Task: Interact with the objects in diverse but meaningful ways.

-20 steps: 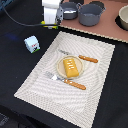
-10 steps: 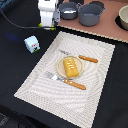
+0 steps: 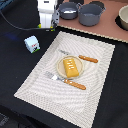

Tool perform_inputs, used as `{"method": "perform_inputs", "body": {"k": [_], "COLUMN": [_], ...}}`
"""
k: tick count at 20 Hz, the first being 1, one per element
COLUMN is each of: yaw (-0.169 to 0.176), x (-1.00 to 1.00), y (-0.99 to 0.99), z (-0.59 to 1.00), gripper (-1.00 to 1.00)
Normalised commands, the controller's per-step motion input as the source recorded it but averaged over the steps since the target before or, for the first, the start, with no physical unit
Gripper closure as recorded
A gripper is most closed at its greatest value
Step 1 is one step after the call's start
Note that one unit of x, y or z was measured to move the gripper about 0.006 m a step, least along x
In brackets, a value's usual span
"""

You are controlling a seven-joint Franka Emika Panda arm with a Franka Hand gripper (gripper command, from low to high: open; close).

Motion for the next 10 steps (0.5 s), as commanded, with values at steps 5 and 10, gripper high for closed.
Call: {"method": "perform_inputs", "body": {"k": [5,10], "yaw": [0.000,0.000], "x": [-0.31,-0.26], "y": [-0.11,-0.10], "z": [-0.26,-0.19], "gripper": [1.00,1.00]}}
